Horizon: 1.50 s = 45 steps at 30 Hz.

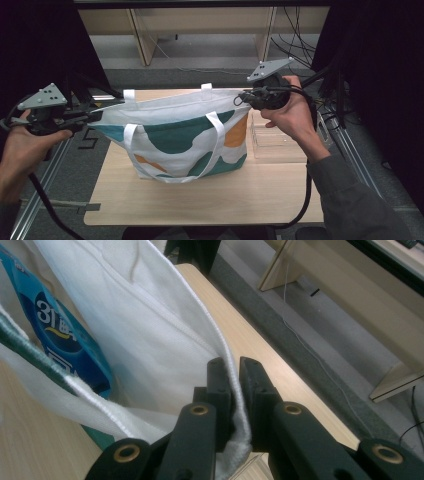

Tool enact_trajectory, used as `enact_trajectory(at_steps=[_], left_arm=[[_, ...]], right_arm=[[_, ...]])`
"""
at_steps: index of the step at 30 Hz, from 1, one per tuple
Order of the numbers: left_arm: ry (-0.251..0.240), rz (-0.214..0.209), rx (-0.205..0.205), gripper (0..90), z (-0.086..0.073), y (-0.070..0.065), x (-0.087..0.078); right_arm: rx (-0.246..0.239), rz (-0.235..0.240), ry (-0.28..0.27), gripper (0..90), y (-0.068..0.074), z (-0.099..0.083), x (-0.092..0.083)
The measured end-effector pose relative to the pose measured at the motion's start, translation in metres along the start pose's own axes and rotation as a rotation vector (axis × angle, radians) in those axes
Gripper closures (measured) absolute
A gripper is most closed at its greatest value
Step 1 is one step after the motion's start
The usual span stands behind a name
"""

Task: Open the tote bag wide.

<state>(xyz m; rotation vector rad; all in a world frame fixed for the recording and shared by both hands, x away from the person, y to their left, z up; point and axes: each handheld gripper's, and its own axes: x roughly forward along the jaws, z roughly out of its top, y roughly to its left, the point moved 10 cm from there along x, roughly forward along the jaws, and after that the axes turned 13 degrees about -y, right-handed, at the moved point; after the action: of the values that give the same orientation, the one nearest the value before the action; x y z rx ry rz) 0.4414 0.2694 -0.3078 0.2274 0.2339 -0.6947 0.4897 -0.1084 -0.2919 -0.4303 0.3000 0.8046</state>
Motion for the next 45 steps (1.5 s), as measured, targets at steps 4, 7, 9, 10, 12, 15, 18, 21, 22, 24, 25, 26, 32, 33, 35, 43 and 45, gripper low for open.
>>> enact_trajectory(at_steps=[4,7,9,10,12,15,18,21,22,24,25,26,32,33,35,43,45], left_arm=[[0.019,-0.003,-0.006,86.8,-0.008,0.001,0.008],[0.032,0.006,-0.016,86.8,-0.019,0.002,0.016],[0.065,0.013,-0.016,86.6,-0.029,0.005,0.02],[0.052,0.008,-0.032,86.6,-0.032,0.005,0.025],[0.072,0.0,-0.016,86.4,-0.041,0.008,0.028],[0.08,0.001,-0.017,86.1,-0.052,0.012,0.036],[0.118,-0.005,0.007,86.1,-0.065,0.014,0.042],[0.109,-0.007,-0.02,86.0,-0.074,0.013,0.048],[0.111,-0.004,-0.027,85.9,-0.079,0.012,0.05],[0.135,-0.017,-0.019,85.7,-0.09,0.01,0.053],[0.142,-0.016,-0.037,85.7,-0.096,0.008,0.055],[0.152,-0.015,-0.051,85.7,-0.102,0.007,0.057],[0.235,-0.031,-0.09,85.1,-0.143,0.001,0.069],[0.248,-0.037,-0.064,85.1,-0.149,0.002,0.071],[0.285,-0.041,-0.107,85.0,-0.167,-0.003,0.078],[0.385,-0.064,-0.125,84.6,-0.216,-0.009,0.098],[0.391,-0.064,-0.151,84.2,-0.219,-0.009,0.099]], right_arm=[[0.011,-0.005,0.015,84.1,-0.002,-0.012,0.007],[0.01,-0.003,0.017,84.1,-0.003,-0.018,0.012],[0.038,-0.004,0.025,84.0,-0.004,-0.027,0.02],[0.033,-0.014,0.026,84.0,-0.005,-0.03,0.024],[0.035,-0.01,0.049,83.9,-0.003,-0.038,0.031],[0.029,-0.017,0.057,83.9,-0.003,-0.049,0.042],[0.032,-0.021,0.062,83.9,-0.002,-0.058,0.049],[0.025,-0.019,0.07,83.8,0.0,-0.069,0.055],[0.021,-0.018,0.068,83.8,0.001,-0.073,0.056],[0.037,-0.022,0.071,83.8,0.004,-0.081,0.059],[0.031,-0.026,0.075,83.8,0.005,-0.086,0.06],[0.026,-0.032,0.081,83.8,0.006,-0.092,0.062],[0.03,-0.048,0.113,83.7,0.02,-0.128,0.072],[0.015,-0.052,0.123,83.6,0.022,-0.134,0.073],[0.004,-0.047,0.147,83.7,0.029,-0.149,0.075],[0.022,0.001,0.253,83.7,0.059,-0.197,0.093],[0.014,0.012,0.273,83.7,0.061,-0.202,0.096]])
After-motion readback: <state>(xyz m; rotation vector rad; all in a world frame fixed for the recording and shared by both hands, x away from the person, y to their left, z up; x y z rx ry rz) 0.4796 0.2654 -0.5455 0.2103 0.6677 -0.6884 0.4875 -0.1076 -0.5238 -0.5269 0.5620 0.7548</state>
